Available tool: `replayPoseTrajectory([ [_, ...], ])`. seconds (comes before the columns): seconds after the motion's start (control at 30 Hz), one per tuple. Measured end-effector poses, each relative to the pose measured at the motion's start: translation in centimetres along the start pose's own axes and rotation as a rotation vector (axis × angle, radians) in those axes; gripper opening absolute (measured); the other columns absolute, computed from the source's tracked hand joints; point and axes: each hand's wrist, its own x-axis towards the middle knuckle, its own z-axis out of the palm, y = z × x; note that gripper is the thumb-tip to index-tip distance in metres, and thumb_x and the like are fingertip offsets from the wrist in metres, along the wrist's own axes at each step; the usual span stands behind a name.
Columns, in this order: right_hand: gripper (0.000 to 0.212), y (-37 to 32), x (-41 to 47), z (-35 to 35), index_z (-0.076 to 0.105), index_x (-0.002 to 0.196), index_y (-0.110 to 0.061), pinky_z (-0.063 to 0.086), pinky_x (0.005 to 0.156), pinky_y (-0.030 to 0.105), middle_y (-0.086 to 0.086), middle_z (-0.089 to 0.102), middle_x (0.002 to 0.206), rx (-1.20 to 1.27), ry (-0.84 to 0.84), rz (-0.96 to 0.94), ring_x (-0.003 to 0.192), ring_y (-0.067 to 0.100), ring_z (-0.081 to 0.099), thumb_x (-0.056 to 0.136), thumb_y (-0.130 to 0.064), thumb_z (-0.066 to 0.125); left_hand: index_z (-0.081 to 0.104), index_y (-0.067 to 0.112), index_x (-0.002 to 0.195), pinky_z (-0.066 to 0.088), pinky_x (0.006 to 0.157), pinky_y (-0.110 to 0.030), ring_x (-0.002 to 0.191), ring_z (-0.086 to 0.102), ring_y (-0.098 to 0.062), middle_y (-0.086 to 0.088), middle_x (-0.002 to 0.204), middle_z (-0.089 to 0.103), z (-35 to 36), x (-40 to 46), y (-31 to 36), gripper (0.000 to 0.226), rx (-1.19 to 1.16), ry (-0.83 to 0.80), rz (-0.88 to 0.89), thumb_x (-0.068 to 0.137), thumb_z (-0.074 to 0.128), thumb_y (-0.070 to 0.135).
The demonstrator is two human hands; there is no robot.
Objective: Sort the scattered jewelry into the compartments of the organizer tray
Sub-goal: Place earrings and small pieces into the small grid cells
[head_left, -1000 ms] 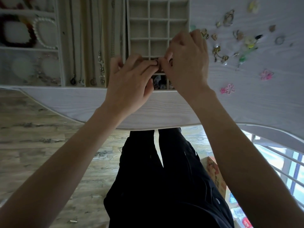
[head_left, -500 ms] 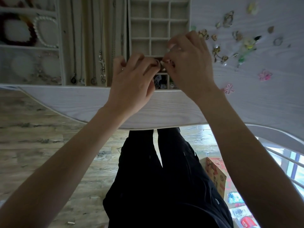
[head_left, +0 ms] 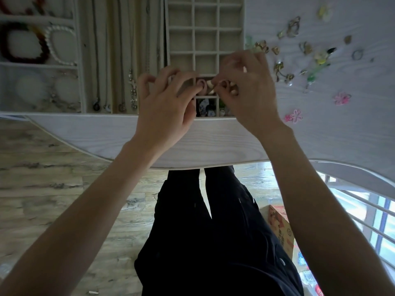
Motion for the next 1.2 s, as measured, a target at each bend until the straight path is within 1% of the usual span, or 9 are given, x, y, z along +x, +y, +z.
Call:
replayPoseTrajectory([
  [0.17, 0.009, -0.1, 0.4, 0.3, 0.074, 0.081, -0.016, 0.044, 0.083, 0.032, 0.006, 0.062, 0.104, -0.074, -0.026, -0.029, 0.098, 0.030, 0.052, 0.079, -0.021, 0.068, 0.068, 0.021, 0.108, 0.024, 0.093, -0.042, 0.117, 0.043, -0.023, 0.003, 0.124, 0.061, 0.2, 0.2, -0.1, 0.025, 0.028, -0.020, 0.025, 0.089, 0.053, 0.018],
  [0.3, 0.006, -1.1, 0.5, 0.7, 0.070, 0.079, -0.013, 0.048, 0.080, 0.040, 0.008, 0.061, 0.103, -0.110, -0.036, -0.003, 0.095, 0.031, 0.053, 0.074, -0.012, 0.066, 0.068, 0.020, 0.107, 0.026, 0.093, -0.044, 0.116, 0.041, -0.022, 0.003, 0.124, 0.061, 0.3, 0.3, 0.0, 0.024, 0.015, -0.026, 0.018, 0.089, 0.053, 0.018],
  [0.47, 0.010, -1.2, 0.1, 0.6, 0.069, 0.082, -0.015, 0.044, 0.082, 0.035, 0.009, 0.058, 0.107, -0.045, -0.006, 0.110, 0.100, 0.031, 0.049, 0.073, -0.013, 0.065, 0.069, 0.021, 0.103, 0.027, 0.094, -0.044, 0.117, 0.042, -0.023, 0.002, 0.124, 0.061, 0.2, 0.4, 0.0, 0.023, 0.044, -0.012, 0.018, 0.088, 0.052, 0.017],
  [0.6, 0.013, -1.3, -0.4, 0.7, 0.070, 0.084, -0.014, 0.047, 0.081, 0.039, 0.010, 0.059, 0.108, -0.127, 0.020, 0.062, 0.099, 0.033, 0.051, 0.079, -0.020, 0.060, 0.068, 0.021, 0.104, 0.025, 0.095, -0.043, 0.119, 0.042, -0.023, 0.001, 0.125, 0.060, 0.4, 0.4, -0.1, 0.023, 0.061, -0.011, 0.014, 0.088, 0.053, 0.018],
  [0.73, 0.008, -1.5, -0.3, 0.9, 0.071, 0.079, -0.012, 0.047, 0.078, 0.039, 0.009, 0.062, 0.103, -0.239, 0.064, 0.020, 0.094, 0.033, 0.055, 0.080, -0.019, 0.066, 0.068, 0.021, 0.105, 0.024, 0.095, -0.043, 0.118, 0.041, -0.023, -0.001, 0.124, 0.061, 0.6, 0.4, -0.3, 0.023, 0.010, 0.007, 0.010, 0.086, 0.055, 0.018],
  [0.87, 0.005, -1.7, 0.3, 1.5, 0.070, 0.071, -0.012, 0.047, 0.073, 0.036, 0.007, 0.063, 0.094, -0.271, 0.143, 0.050, 0.087, 0.031, 0.057, 0.071, -0.014, 0.074, 0.068, 0.020, 0.105, 0.025, 0.094, -0.043, 0.116, 0.047, -0.026, -0.001, 0.122, 0.062, 0.5, 0.3, -0.2, 0.023, 0.011, 0.027, 0.022, 0.085, 0.057, 0.016],
  [1.0, 0.005, -2.2, 0.3, 2.0, 0.067, 0.072, -0.010, 0.049, 0.071, 0.039, 0.009, 0.062, 0.089, -0.184, 0.184, 0.106, 0.084, 0.031, 0.056, 0.071, -0.009, 0.072, 0.069, 0.019, 0.104, 0.026, 0.093, -0.042, 0.115, 0.047, -0.025, 0.000, 0.120, 0.062, 0.3, 0.3, 0.1, 0.024, 0.032, 0.012, 0.021, 0.084, 0.056, 0.016],
  [1.07, 0.003, -2.3, 0.0, 1.7, 0.065, 0.074, -0.009, 0.046, 0.073, 0.035, 0.009, 0.062, 0.088, -0.045, 0.212, 0.115, 0.084, 0.029, 0.055, 0.074, -0.009, 0.068, 0.068, 0.019, 0.105, 0.026, 0.093, -0.041, 0.115, 0.045, -0.024, 0.000, 0.118, 0.062, 0.2, 0.5, 0.3, 0.026, 0.023, -0.004, -0.008, 0.083, 0.055, 0.017],
  [1.2, 0.008, -1.2, -1.6, -0.4, 0.066, 0.087, -0.009, 0.042, 0.075, 0.028, 0.006, 0.063, 0.087, 0.093, 0.206, 0.143, 0.083, 0.022, 0.056, 0.082, -0.009, 0.061, 0.068, 0.014, 0.108, 0.043, 0.089, -0.040, 0.105, 0.052, -0.025, -0.004, 0.108, 0.065, -0.4, 1.7, 2.1, 0.024, -0.140, -0.018, -0.013, 0.086, 0.057, 0.015],
])
